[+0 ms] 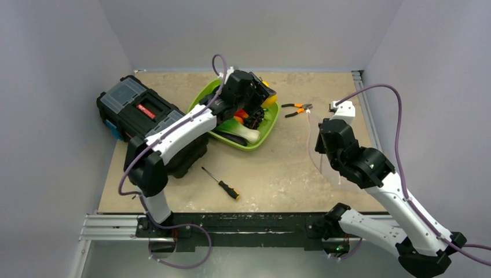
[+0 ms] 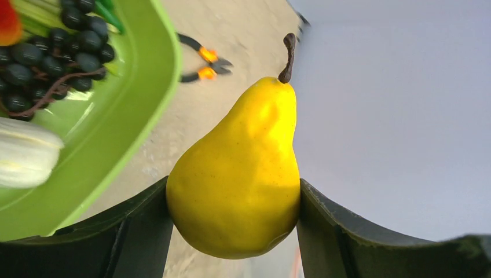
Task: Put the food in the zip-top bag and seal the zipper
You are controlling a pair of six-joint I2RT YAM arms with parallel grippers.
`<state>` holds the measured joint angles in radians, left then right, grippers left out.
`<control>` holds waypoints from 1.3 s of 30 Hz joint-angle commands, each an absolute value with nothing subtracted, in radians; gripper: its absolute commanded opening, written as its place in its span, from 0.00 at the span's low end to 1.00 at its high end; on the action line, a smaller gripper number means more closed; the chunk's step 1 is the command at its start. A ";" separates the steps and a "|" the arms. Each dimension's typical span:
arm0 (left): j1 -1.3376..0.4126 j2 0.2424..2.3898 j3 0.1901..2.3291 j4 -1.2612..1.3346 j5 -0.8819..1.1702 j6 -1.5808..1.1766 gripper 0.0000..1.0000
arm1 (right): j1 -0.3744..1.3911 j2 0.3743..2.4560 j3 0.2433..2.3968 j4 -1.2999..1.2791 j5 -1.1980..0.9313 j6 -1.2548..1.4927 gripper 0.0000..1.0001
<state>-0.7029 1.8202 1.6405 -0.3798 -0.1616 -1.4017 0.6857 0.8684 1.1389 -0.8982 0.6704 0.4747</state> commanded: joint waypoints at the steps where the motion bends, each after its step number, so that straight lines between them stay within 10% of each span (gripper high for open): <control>1: -0.716 1.663 1.584 -0.312 0.059 -1.053 0.20 | 0.681 0.839 1.140 -0.813 0.592 0.441 0.01; 17: -0.718 1.165 1.299 -0.490 0.506 -0.367 0.26 | 0.681 0.980 1.187 -0.769 0.215 0.350 0.00; 39: -0.760 1.402 1.318 -0.149 0.592 -0.753 0.23 | 0.680 0.941 1.169 -0.628 0.149 0.433 0.00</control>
